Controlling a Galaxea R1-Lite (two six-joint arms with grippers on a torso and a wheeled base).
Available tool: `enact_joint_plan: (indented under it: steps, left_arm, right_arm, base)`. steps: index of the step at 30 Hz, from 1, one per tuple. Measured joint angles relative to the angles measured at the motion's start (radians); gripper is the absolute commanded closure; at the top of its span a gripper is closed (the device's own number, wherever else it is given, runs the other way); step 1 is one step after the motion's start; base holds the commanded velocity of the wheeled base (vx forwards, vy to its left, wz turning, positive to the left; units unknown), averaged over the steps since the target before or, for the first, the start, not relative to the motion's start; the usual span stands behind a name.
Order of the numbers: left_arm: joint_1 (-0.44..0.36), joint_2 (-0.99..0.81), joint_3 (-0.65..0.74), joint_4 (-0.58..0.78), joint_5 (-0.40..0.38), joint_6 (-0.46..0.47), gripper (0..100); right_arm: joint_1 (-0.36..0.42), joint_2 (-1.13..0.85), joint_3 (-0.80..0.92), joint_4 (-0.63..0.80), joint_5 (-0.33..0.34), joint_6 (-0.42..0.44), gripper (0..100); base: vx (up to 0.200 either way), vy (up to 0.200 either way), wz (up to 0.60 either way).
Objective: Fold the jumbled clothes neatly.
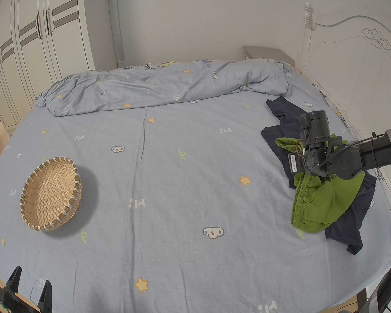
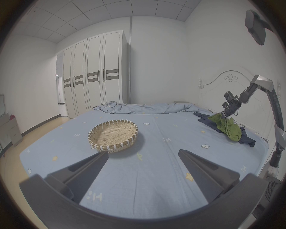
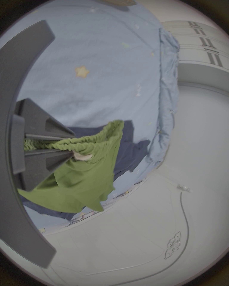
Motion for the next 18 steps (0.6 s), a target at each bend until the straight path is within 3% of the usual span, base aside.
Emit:
enact_joint_plan:
  steps: [6, 10, 18]
  left_arm:
    - [0.0, 0.0, 0.0, 0.0, 0.0, 0.0, 0]
    - [0.0, 0.0, 0.0, 0.0, 0.0, 0.0, 0]
    - [0.0, 0.0, 0.0, 0.0, 0.0, 0.0, 0]
  right_arm:
    - [0.143, -0.005, -0.114, 0.094, 0.003, 0.057, 100]
    - [0.254, -0.007, -0.215, 0.235, 0.022, 0.123, 100]
    - [0.394, -0.005, -0.474, 0.449, 0.16, 0.309, 100]
  base:
    - [0.0, 0.0, 0.0]
    - [0.0, 0.0, 0.0]
    - [0.0, 0.0, 0.0]
